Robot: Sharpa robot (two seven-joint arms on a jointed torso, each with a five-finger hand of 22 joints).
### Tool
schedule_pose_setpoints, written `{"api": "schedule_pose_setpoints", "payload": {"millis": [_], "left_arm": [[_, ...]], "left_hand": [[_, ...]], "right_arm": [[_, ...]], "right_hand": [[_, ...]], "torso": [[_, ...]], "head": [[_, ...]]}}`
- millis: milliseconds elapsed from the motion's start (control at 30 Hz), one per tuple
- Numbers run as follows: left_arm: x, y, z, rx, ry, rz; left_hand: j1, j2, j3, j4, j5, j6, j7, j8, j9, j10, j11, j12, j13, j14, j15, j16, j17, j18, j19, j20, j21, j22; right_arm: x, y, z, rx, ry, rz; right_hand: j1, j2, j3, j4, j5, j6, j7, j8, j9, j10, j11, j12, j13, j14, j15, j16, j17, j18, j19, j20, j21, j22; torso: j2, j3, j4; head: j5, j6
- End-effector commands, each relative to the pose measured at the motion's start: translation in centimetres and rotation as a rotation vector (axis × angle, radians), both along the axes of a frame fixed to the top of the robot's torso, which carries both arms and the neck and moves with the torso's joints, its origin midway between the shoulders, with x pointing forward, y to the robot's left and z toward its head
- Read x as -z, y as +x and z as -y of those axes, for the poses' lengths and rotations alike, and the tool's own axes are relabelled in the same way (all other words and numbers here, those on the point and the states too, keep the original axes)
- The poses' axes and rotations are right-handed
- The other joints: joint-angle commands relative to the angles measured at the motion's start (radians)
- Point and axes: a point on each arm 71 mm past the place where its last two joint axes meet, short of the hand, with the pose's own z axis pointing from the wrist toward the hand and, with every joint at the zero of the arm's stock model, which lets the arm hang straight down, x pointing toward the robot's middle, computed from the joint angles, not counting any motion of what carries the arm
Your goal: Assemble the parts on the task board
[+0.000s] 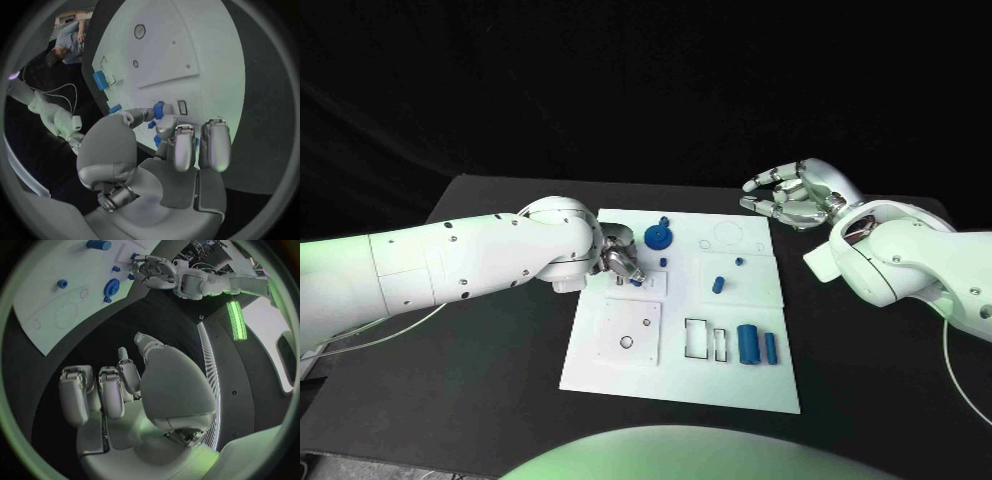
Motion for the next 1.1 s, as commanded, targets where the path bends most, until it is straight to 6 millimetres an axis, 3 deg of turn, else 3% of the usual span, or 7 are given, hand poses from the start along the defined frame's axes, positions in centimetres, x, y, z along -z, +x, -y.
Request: {"api": "schedule_pose_setpoints", "payload": {"millis": [33, 467, 1100], "left_arm": [[0.33, -0.26, 0.38, 0.018, 0.002, -0.027], [0.41, -0.26, 0.44, 0.03, 0.014, -0.035], [0.44, -0.19, 0.37, 0.029, 0.015, -0.036]], "left_hand": [[-0.01, 0.001, 0.059, -0.068, -0.004, 0.006, -0.015, 0.0, -0.002, 0.006, -0.003, 0.005, 0.002, 0.09, -0.006, 0.005, 0.205, -0.018, 0.006, -0.004, 0.0, 0.032], [-0.021, 0.003, 0.037, -0.051, -0.005, 0.014, -0.017, -0.001, -0.008, 0.01, -0.005, 0.012, 0.011, 0.092, -0.007, 0.008, 0.21, -0.018, 0.007, -0.005, -0.001, 0.033], [-0.075, 0.008, -0.063, 0.031, -0.007, 0.042, -0.022, -0.01, -0.03, 0.02, -0.008, 0.026, 0.031, 0.094, -0.01, 0.014, 0.22, -0.019, 0.012, -0.008, -0.003, 0.036]], "right_arm": [[0.03, -0.08, -0.12, -0.014, -0.008, 0.002], [0.05, -0.08, -0.03, -0.011, -0.005, 0.001], [0.09, -0.07, -0.01, -0.011, -0.004, 0.0]], "right_hand": [[-0.007, -0.001, 0.001, 0.007, 0.003, -0.007, -0.001, 0.006, -0.001, -0.004, 0.003, -0.005, -0.001, 0.089, 0.002, -0.004, 0.202, 0.004, 0.066, 0.001, -0.005, 0.217], [-0.009, -0.001, 0.001, 0.01, 0.004, -0.008, -0.001, 0.007, -0.001, -0.006, 0.002, -0.006, -0.003, 0.089, 0.002, -0.004, 0.2, 0.004, 0.065, 0.001, -0.007, 0.215], [-0.011, -0.001, 0.001, 0.012, 0.004, -0.008, -0.001, 0.008, -0.002, -0.005, 0.003, -0.006, -0.002, 0.088, 0.002, -0.005, 0.198, 0.005, 0.064, 0.001, -0.008, 0.214]], "torso": [[0.0, 0.0002, -0.0005], [0.0, 0.0001, 0.0001], [0.0, 0.0001, 0.0002]], "head": [[-0.001, -0.003], [-0.003, -0.006], [-0.003, -0.006]]}}
